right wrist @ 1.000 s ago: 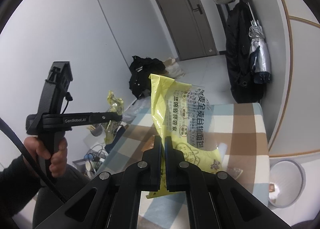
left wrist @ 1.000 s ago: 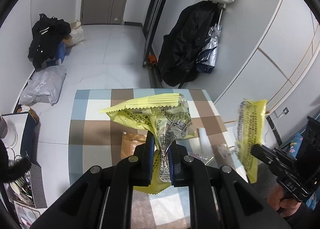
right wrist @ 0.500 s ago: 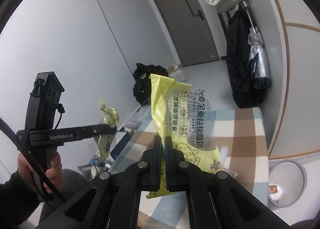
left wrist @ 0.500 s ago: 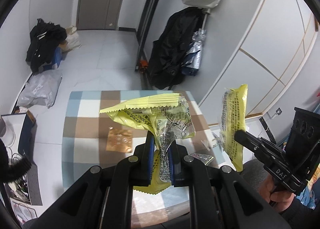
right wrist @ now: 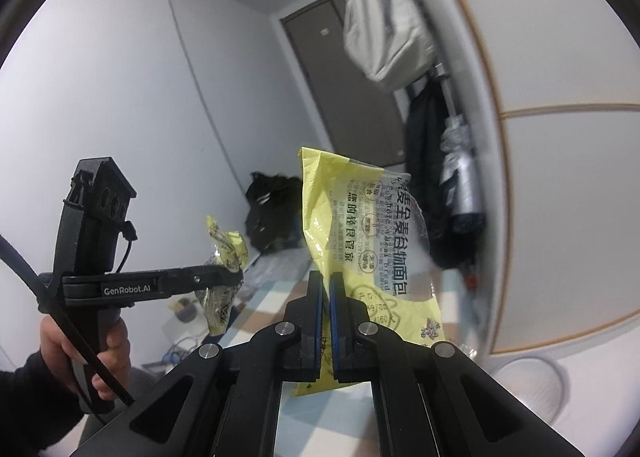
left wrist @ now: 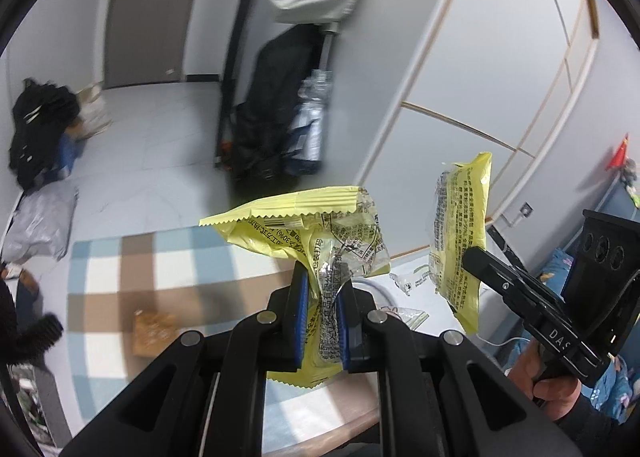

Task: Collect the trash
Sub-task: 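Carry both yellow bags over the white wastebasket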

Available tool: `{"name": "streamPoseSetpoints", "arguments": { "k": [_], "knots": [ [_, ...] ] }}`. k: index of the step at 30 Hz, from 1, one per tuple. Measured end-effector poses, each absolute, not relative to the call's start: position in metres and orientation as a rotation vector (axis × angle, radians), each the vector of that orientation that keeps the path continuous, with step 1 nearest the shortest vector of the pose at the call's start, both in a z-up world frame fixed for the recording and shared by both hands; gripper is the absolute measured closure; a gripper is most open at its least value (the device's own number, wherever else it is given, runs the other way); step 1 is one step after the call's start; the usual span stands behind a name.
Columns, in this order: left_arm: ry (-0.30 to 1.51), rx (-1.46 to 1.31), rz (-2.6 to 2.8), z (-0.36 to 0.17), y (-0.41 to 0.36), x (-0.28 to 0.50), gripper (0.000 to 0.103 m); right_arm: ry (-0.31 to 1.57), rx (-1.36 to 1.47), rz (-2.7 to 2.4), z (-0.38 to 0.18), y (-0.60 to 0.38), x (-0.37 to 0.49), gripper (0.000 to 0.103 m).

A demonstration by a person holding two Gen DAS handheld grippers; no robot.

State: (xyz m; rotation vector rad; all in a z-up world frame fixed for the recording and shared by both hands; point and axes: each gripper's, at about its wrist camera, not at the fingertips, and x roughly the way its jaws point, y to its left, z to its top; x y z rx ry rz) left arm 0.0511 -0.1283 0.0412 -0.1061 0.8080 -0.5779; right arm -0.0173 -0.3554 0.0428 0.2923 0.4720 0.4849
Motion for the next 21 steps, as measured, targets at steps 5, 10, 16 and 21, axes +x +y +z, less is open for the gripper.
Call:
{"name": "streamPoseSetpoints", "arguments": {
  "k": [5, 10, 16, 21],
  "knots": [
    [0.820, -0.090, -0.658, 0.052, -0.168, 0.062, 0.095, 0.448, 0.317, 0.416, 0.048, -0.398, -0.018, 0.100],
    [0.849, -0.071, -0.732, 0.047, -0.211, 0.075, 0.095, 0.447, 0.364, 0.341, 0.042, -0.443, -0.019, 0.100],
    [0.924, -0.037, -0.830, 0.025, -0.267, 0.089, 0.095, 0.485, 0.438, 0.232, 0.016, -0.503, -0.015, 0.100],
    [1.012, 0.002, -0.888, -0.005, -0.311, 0.098, 0.095, 0.524, 0.506, 0.163, -0.015, -0.544, -0.014, 0.100]
  ]
}}
